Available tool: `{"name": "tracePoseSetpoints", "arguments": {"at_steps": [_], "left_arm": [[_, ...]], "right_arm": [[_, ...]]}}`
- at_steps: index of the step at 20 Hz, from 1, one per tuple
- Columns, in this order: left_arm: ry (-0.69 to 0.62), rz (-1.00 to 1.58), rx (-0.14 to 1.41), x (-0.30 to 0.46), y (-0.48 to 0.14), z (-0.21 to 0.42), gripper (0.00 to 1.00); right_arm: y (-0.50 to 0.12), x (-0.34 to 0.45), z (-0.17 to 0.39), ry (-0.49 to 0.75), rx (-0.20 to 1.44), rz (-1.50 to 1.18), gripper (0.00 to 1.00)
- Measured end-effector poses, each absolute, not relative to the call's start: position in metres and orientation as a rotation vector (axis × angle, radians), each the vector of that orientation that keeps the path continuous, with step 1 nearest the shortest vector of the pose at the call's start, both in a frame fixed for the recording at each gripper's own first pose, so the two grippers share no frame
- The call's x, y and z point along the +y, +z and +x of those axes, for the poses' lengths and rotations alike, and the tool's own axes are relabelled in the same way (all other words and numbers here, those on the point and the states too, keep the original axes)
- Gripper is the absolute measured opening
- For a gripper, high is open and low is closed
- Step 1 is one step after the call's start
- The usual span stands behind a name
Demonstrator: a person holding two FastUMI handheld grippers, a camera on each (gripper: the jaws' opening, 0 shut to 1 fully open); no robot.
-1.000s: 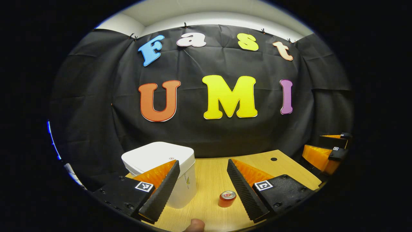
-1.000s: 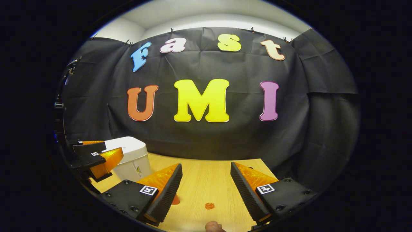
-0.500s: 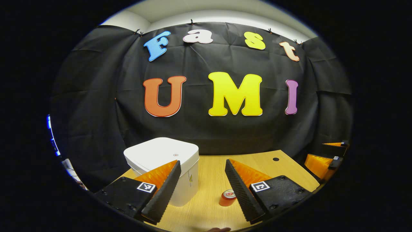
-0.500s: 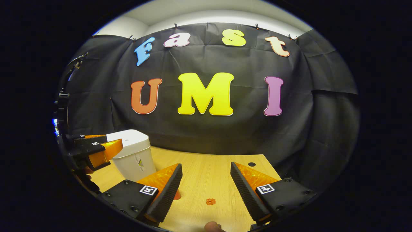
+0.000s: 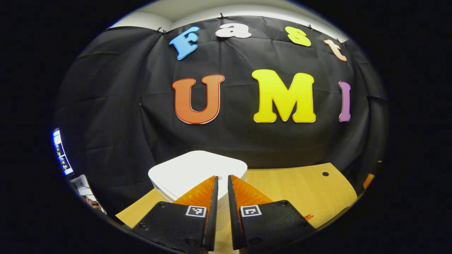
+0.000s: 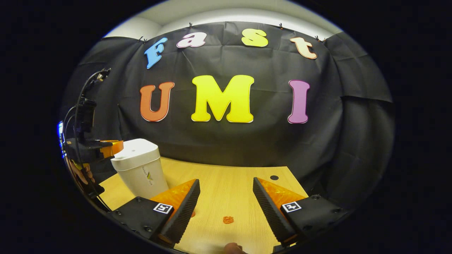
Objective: Press the lid of the desktop garbage bin to open it, pick up the crumpled paper on the desktop and throw it into the bin, then pick up the pop can on the desktop and drop it into the bin, and finally close the garbage bin lid.
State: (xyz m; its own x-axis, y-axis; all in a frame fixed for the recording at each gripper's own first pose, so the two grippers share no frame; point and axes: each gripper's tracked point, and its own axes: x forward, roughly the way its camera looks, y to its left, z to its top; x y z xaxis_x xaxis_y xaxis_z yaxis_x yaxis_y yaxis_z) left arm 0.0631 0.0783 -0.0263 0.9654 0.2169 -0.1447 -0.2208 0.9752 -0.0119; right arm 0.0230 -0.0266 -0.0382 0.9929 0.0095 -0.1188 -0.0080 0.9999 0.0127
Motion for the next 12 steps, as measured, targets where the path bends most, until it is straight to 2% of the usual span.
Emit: {"name": "tracePoseSetpoints", "arguments": {"at_steps": [3, 5, 12], "left_arm": [[0.218, -0.083, 0.202, 0.087, -0.039, 0.079, 0.08], [0.238, -0.083, 0.215, 0.094, -0.04, 0.09, 0.04], [0.278, -0.086, 0.271, 0.106, -0.045, 0.115, 0.03]], "right_arm": [[-0.04, -0.034, 0.03, -0.01, 0.125, 0.024, 0.96], [-0.043, -0.036, 0.036, -0.017, 0.136, 0.027, 0.96], [-0.051, -0.03, 0.049, -0.007, 0.167, 0.02, 0.96]]}}
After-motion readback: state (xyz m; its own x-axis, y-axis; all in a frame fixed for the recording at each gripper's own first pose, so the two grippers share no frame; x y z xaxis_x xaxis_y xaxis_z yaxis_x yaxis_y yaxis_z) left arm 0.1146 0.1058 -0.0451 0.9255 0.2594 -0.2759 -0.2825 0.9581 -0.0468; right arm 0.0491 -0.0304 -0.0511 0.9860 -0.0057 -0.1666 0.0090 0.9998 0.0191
